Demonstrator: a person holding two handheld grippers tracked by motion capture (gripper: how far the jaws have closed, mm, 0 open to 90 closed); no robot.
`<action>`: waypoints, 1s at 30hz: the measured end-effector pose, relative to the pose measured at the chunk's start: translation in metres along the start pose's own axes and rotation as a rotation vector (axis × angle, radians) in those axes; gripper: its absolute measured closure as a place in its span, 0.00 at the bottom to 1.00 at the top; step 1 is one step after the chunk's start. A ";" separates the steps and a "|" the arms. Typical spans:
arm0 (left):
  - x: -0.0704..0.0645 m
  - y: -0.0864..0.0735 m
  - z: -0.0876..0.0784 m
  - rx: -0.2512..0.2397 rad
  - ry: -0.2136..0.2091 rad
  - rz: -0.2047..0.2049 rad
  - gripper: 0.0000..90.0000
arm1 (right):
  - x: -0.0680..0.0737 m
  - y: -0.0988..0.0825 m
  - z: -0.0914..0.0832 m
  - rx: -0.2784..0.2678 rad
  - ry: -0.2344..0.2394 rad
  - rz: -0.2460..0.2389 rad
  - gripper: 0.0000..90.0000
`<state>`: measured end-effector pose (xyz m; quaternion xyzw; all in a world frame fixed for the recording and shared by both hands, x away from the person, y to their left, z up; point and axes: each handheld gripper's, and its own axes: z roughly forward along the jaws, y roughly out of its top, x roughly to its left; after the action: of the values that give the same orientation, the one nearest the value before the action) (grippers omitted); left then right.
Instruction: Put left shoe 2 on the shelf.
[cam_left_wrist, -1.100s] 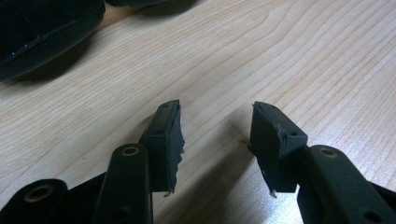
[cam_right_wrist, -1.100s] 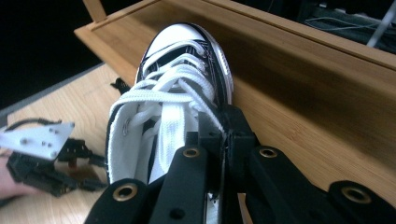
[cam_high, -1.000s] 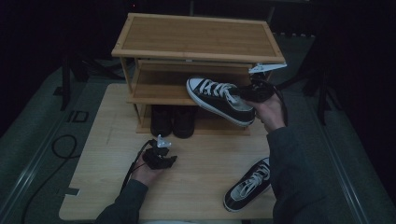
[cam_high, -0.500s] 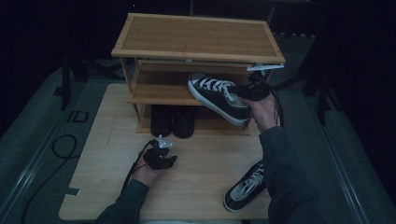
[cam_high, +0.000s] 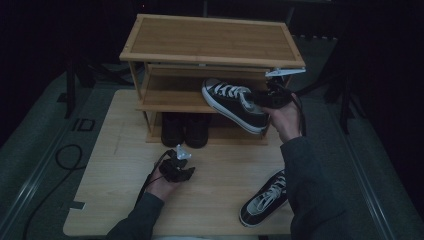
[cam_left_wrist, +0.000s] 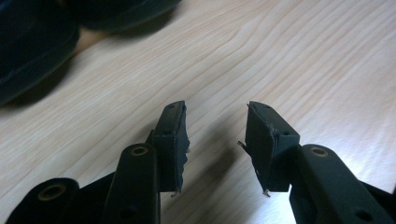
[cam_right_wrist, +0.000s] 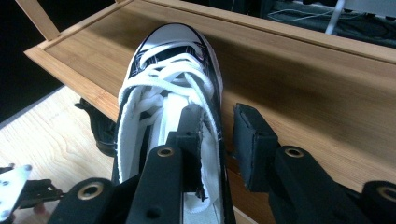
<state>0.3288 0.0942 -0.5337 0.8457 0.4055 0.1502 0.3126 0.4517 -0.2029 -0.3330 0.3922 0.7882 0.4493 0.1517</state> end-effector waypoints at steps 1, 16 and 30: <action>-0.004 0.003 0.000 -0.003 -0.005 0.010 0.65 | 0.000 0.000 0.000 -0.002 -0.003 -0.005 0.81; -0.036 0.044 0.013 -0.042 -0.054 0.083 0.70 | 0.007 0.010 -0.012 -0.119 -0.014 -0.019 0.84; -0.043 0.091 0.050 -0.070 0.031 0.068 1.00 | 0.007 0.009 -0.024 -0.102 -0.025 -0.066 0.84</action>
<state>0.3812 -0.0033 -0.5121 0.8451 0.3757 0.1881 0.3304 0.4373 -0.2088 -0.3113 0.3634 0.7747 0.4789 0.1959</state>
